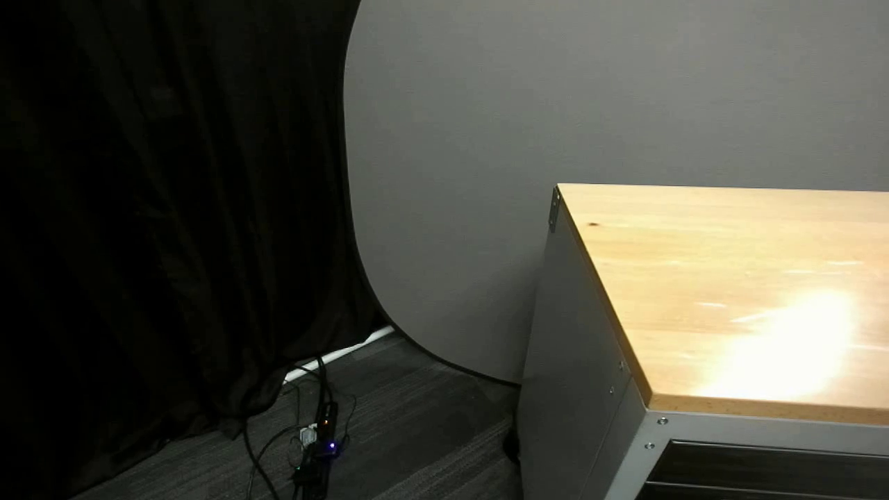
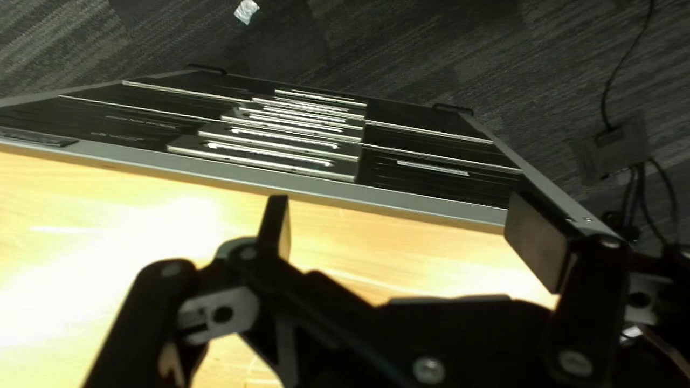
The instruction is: Put the screwdriver in the drawer then close it
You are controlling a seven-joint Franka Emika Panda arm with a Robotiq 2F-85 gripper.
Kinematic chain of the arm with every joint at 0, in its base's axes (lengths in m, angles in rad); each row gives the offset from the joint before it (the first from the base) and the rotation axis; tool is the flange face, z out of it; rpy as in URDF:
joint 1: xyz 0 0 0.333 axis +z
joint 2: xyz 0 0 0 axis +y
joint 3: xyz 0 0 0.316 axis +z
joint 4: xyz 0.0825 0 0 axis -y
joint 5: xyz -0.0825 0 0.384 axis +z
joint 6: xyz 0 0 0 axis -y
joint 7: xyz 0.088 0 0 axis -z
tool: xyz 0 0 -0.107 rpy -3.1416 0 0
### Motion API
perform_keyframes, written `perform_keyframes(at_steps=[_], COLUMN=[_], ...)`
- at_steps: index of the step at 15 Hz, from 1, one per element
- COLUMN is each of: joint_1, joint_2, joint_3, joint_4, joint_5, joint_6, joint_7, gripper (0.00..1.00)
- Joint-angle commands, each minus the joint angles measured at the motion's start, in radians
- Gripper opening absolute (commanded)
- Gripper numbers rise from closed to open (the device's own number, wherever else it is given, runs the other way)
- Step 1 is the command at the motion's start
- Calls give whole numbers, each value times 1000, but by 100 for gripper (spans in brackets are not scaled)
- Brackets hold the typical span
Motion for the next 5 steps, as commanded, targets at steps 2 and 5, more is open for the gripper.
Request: perform_keyframes(at_steps=[2,5], joint_1=[-26,-31], joint_2=[0,0], joint_3=[33,33], joint_4=[31,49], joint_5=[37,56], joint_6=[-36,-57], joint_7=[-30,-43], gripper=[100,100])
